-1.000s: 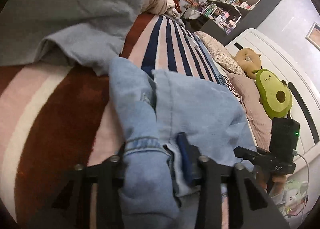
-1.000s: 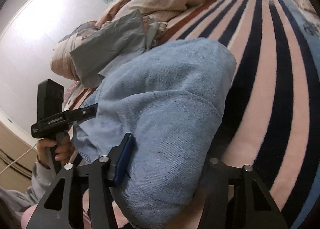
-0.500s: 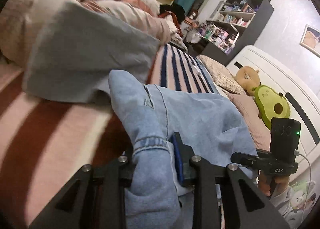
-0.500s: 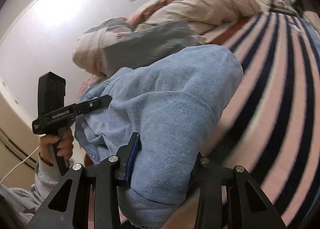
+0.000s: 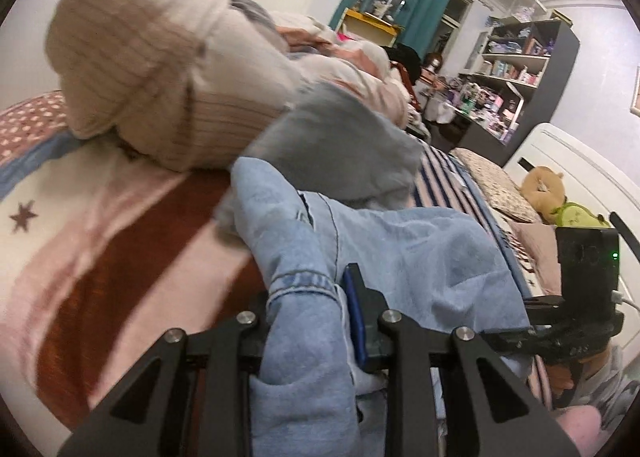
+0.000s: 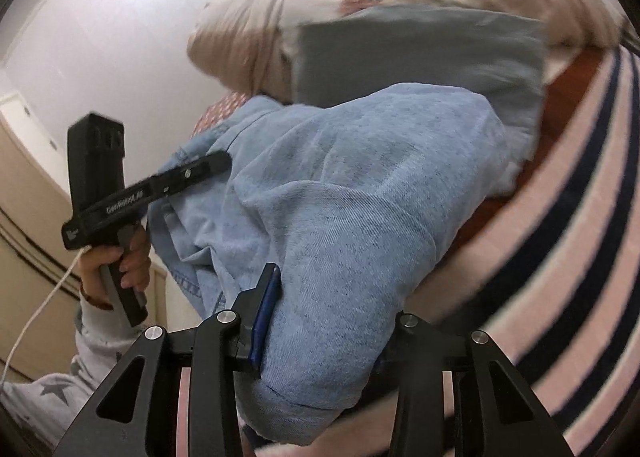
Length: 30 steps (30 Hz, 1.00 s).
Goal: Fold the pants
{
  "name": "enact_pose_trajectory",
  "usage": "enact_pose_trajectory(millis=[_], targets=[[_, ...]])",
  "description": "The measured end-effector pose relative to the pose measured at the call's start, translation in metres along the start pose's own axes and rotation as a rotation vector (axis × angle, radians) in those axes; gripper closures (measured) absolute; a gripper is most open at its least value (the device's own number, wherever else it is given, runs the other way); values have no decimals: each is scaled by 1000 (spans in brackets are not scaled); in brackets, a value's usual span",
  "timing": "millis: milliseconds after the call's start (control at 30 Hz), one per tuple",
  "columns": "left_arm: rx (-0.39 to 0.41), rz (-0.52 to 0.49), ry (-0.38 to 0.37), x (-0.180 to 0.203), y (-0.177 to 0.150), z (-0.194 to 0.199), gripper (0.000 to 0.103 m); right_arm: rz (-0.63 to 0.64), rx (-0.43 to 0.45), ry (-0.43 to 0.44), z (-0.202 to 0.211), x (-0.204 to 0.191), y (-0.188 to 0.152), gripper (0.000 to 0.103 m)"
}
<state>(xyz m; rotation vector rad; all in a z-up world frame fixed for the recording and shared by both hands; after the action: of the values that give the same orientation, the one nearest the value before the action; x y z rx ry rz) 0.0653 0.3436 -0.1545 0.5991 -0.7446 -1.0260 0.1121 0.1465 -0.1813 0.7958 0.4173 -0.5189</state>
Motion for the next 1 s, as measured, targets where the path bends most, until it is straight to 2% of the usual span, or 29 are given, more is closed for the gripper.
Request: enact_pose_trajectory(millis=[133,267,367,467,567,767,867,933,1000], targets=[[24,3,44,-34,10,-1,81,18,-54,21,-40,-15,13,70],[25,1,81,-64,14,-12,81,39,-71,22,-69,-23,24,70],[-21,14,88,-80,4,-32,81,-3,-97,20,-84,-13,25,70],[-15,4,133,-89,-6,-46,79,-29,-103,23,-93,-3,24,70],[-27,38,148,-96,-14,-53,73,-66,-108,39,-91,3,23,69],[-20,35,181,-94,-17,-46,67,-81,-119,33,-90,3,23,65],[-13,33,218,-94,-16,-40,57,-80,-122,22,-85,7,21,63],[-4,36,227,-93,-15,-36,46,-75,-124,7,-88,9,19,59],[10,30,245,-91,-13,-31,45,-74,-123,-5,-87,10,16,56]])
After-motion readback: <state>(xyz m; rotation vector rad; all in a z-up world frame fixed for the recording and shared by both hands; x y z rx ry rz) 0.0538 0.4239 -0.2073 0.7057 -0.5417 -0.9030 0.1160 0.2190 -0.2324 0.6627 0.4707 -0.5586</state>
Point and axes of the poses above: each gripper's, at about its wrist camera, not at the fingertips, and z roughly against the way its jaws point, x to its right, y to its top, the point moved 8 cm from there along -z, roughly the way its jaws point, and after that the axes turned 10 degrees about y, right-handed, at the moved point
